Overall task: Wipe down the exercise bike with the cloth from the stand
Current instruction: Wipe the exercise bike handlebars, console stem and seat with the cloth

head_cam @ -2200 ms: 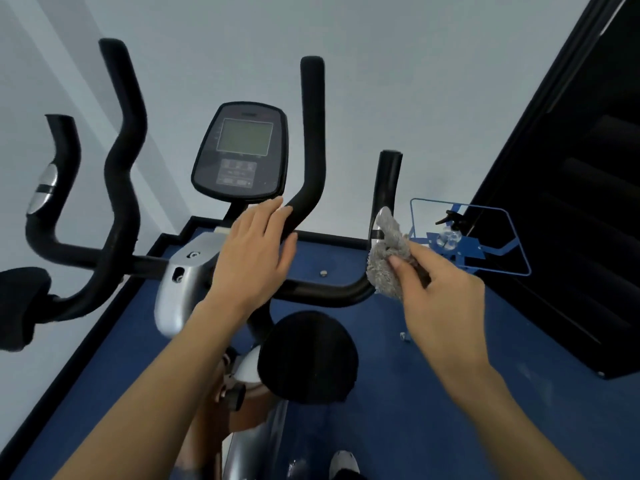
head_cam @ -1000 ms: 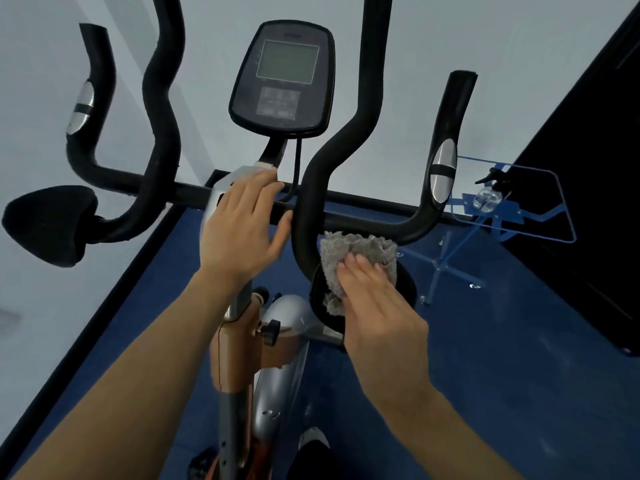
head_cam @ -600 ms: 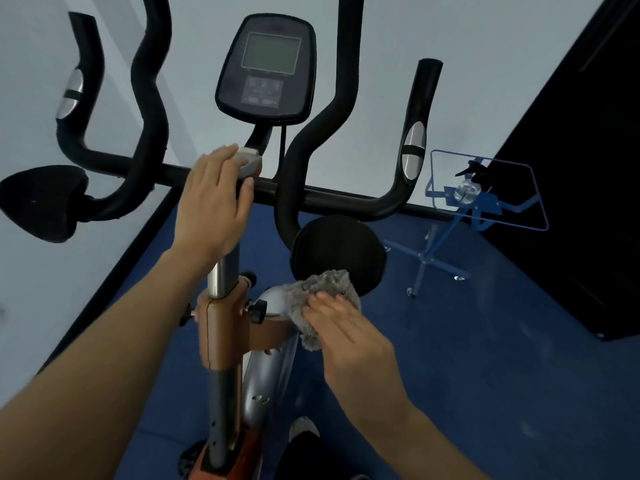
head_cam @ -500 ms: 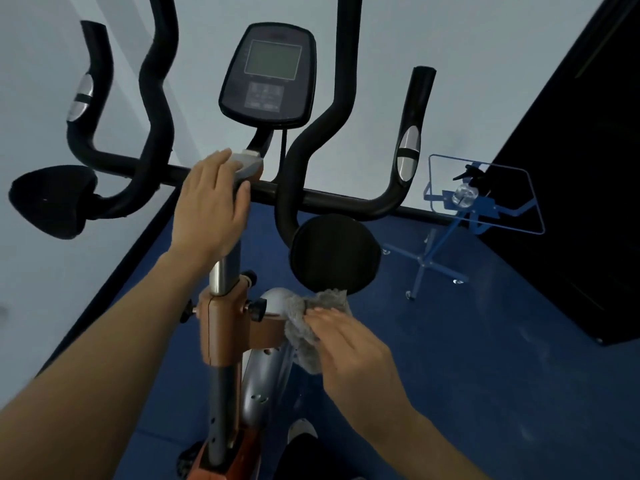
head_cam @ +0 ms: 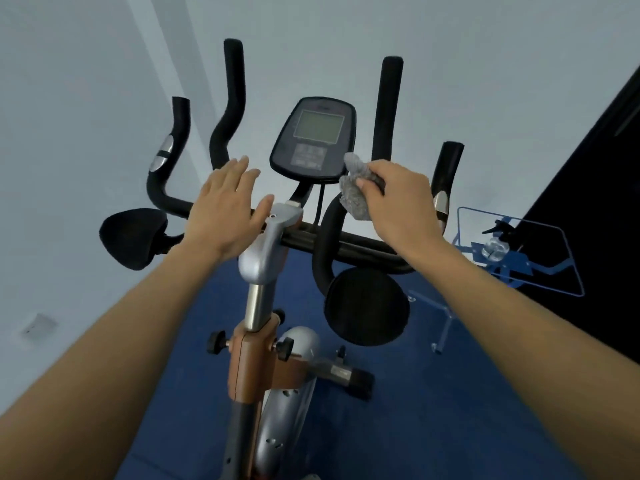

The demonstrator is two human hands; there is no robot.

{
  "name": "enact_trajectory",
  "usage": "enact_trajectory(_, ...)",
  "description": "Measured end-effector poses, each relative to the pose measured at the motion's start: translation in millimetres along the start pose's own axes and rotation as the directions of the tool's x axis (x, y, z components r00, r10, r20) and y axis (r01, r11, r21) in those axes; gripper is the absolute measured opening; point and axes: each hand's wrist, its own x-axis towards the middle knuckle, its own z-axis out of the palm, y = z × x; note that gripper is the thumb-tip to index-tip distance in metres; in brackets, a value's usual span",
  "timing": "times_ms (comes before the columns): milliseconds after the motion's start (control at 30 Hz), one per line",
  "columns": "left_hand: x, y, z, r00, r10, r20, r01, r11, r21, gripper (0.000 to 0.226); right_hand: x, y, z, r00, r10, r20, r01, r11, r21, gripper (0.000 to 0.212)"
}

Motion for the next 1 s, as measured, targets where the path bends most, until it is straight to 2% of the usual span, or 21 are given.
enact_trajectory(233, -5, 1, -14, 0.993, -0.073, 0.094, 0.064, 0.993, 0.097, 0.057, 25, 3, 13, 0.989, -0.074, 0.129, 0.076, 0.997, -0.012, 0.022)
enact_trajectory(367, -27, 0, -40, 0.98, -0.182, 0.082, 0.166, 0.971, 0.172, 0.059, 34, -6, 13, 0.968, -0.159, 0.196, 0.154, 0.987, 0.037, 0.024)
enact_trajectory(467, -63, 5, -64, 0.95, -0.31, 0.045, 0.293, 0.931, 0.22, 0.058, 33, -22, 12, 0.933, -0.254, 0.253, 0.24, 0.967, 0.088, 0.02)
enact_trajectory(633, -154, 24, -97, 0.841, -0.541, 0.015, 0.511, 0.803, 0.307, 0.06, 2, -55, 17, 0.822, -0.439, 0.363, 0.382, 0.897, 0.22, 0.018)
enact_trajectory(767, -236, 43, -121, 0.728, -0.685, 0.008, 0.637, 0.681, 0.362, 0.06, -43, -85, 19, 0.722, -0.527, 0.449, 0.421, 0.849, 0.32, 0.019)
enact_trajectory(867, -294, 57, -139, 0.643, -0.765, -0.02, 0.711, 0.588, 0.384, 0.059, -76, -112, 22, 0.647, -0.575, 0.501, 0.431, 0.818, 0.381, 0.022)
enact_trajectory(933, -331, 67, -152, 0.605, -0.796, -0.033, 0.738, 0.544, 0.4, 0.059, -98, -134, 22, 0.607, -0.603, 0.518, 0.428, 0.797, 0.427, 0.028)
enact_trajectory(1000, -366, 74, -167, 0.573, -0.817, -0.059, 0.758, 0.502, 0.416, 0.058, -122, -158, 21, 0.576, -0.627, 0.524, 0.429, 0.778, 0.459, 0.025)
